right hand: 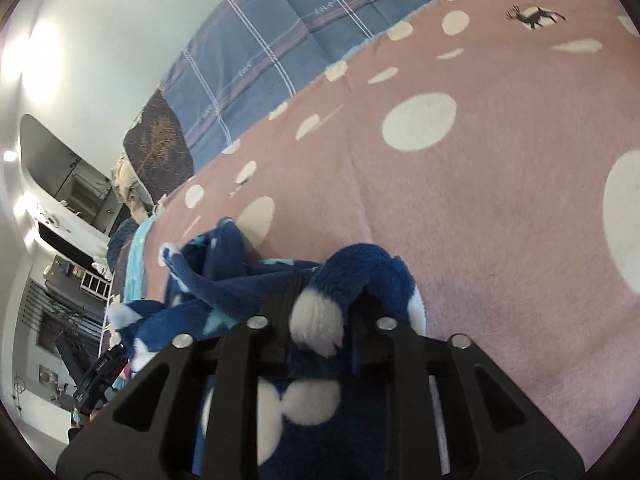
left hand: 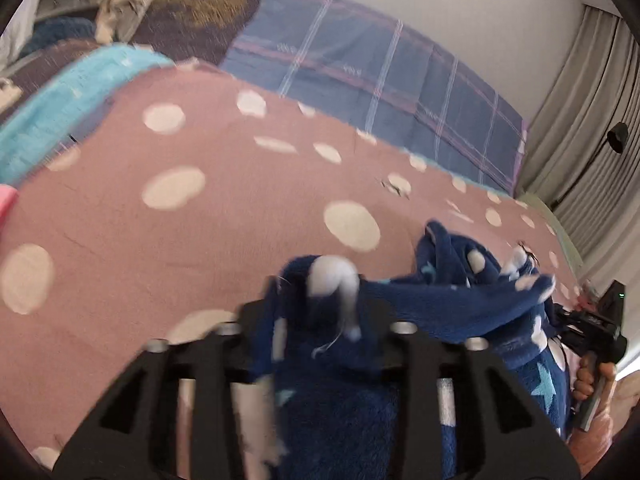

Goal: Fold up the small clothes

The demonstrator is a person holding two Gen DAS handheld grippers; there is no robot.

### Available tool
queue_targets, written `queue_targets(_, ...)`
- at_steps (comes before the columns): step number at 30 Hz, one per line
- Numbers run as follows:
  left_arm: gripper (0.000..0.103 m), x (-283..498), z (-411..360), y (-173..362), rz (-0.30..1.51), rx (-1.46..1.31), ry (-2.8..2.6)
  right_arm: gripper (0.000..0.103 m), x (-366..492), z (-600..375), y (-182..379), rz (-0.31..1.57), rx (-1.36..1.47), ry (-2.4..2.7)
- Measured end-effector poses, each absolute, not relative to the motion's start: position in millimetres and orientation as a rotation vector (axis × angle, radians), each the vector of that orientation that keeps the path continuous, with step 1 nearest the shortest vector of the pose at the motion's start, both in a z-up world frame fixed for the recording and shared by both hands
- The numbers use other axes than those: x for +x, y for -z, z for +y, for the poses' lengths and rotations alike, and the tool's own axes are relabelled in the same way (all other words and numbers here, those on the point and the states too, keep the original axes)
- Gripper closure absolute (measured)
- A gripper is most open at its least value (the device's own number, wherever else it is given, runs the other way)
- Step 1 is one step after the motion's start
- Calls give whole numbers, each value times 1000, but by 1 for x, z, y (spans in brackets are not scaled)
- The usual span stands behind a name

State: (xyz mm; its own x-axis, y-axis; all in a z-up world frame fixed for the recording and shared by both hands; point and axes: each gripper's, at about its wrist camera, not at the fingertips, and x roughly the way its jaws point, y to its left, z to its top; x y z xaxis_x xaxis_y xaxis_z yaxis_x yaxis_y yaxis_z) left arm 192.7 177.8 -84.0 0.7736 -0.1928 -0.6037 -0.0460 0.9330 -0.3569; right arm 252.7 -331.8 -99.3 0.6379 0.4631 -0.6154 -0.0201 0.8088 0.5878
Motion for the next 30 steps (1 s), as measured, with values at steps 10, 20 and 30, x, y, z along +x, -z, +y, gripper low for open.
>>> queue_targets(10, 59, 144, 148, 73, 751, -282, 352, 67, 211, -258, 65, 882, 217, -493)
queue_targets(20, 59, 245, 127, 58, 750, -240, 186, 77, 288, -227, 80, 893, 273, -361)
queue_targets(30, 25, 244, 170, 99, 900, -358, 113, 65, 270, -317, 88, 870, 421, -247)
